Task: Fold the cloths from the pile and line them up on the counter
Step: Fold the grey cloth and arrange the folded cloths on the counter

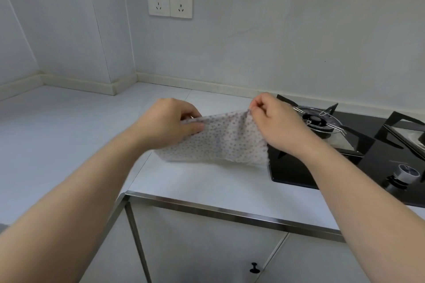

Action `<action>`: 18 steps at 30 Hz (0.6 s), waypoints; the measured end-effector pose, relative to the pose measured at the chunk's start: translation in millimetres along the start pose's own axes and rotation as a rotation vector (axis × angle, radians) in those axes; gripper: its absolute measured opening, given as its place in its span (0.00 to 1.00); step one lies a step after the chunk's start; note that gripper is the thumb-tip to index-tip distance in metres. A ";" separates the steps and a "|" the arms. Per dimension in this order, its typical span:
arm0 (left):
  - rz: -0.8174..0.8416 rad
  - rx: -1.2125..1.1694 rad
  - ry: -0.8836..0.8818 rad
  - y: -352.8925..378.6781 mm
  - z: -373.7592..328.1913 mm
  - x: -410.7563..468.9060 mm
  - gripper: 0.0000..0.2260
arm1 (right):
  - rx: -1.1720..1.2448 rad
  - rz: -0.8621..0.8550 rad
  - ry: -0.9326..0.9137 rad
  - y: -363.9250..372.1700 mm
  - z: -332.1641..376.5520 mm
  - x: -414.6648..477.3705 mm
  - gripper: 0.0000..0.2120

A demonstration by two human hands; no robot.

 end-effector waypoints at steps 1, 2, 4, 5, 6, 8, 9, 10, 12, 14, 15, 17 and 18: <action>0.040 -0.038 -0.007 -10.6 -1.8 -2.1 0.05 | 0.058 -0.009 0.002 -4.7 0.5 1.2 0.06; 0.070 -0.127 -0.024 -19.6 -1.8 -4.1 0.06 | 0.122 -0.003 0.001 -8.7 0.7 2.4 0.05; 0.135 -0.375 -0.080 -30.1 3.7 -7.2 0.08 | 0.243 0.041 0.005 -15.0 -0.8 5.2 0.05; 0.189 -0.452 -0.110 -31.9 8.2 -8.3 0.10 | 0.286 0.069 0.017 -16.9 -3.6 7.4 0.05; 0.241 -0.488 -0.146 -31.2 15.0 -8.4 0.11 | 0.314 0.102 0.038 -17.5 -8.4 10.4 0.04; 0.312 -0.467 -0.239 -25.1 31.1 -6.9 0.12 | 0.330 0.164 0.116 -13.0 -22.8 16.5 0.03; 0.321 -0.433 -0.293 -20.1 41.0 -5.9 0.11 | 0.333 0.192 0.165 -7.8 -31.1 19.0 0.03; 0.313 -0.412 -0.350 -13.2 50.6 -4.8 0.09 | 0.342 0.218 0.224 -0.2 -40.0 20.7 0.02; 0.268 -0.419 -0.471 6.8 68.1 -5.2 0.07 | 0.362 0.254 0.362 19.5 -56.7 22.0 0.02; 0.199 -0.447 -0.581 31.9 83.7 -4.6 0.09 | 0.332 0.246 0.475 38.4 -70.0 20.8 0.03; 0.144 -0.443 -0.619 42.1 87.0 -3.5 0.11 | 0.332 0.231 0.512 45.3 -73.7 19.3 0.04; 0.030 -0.278 -0.604 51.9 87.1 1.2 0.15 | 0.381 0.201 0.553 53.3 -76.4 17.3 0.06; -0.004 -0.079 -0.529 52.0 81.6 3.7 0.17 | 0.384 0.192 0.558 54.3 -76.3 16.9 0.10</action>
Point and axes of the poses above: each hand's wrist, its own x-axis towards the middle knuckle, its own y-axis out of the palm, z = x × y, the point moved 2 cm from there along x, towards the middle knuckle, and after that the axes turned 5 degrees about y, right-handed, at the moved point
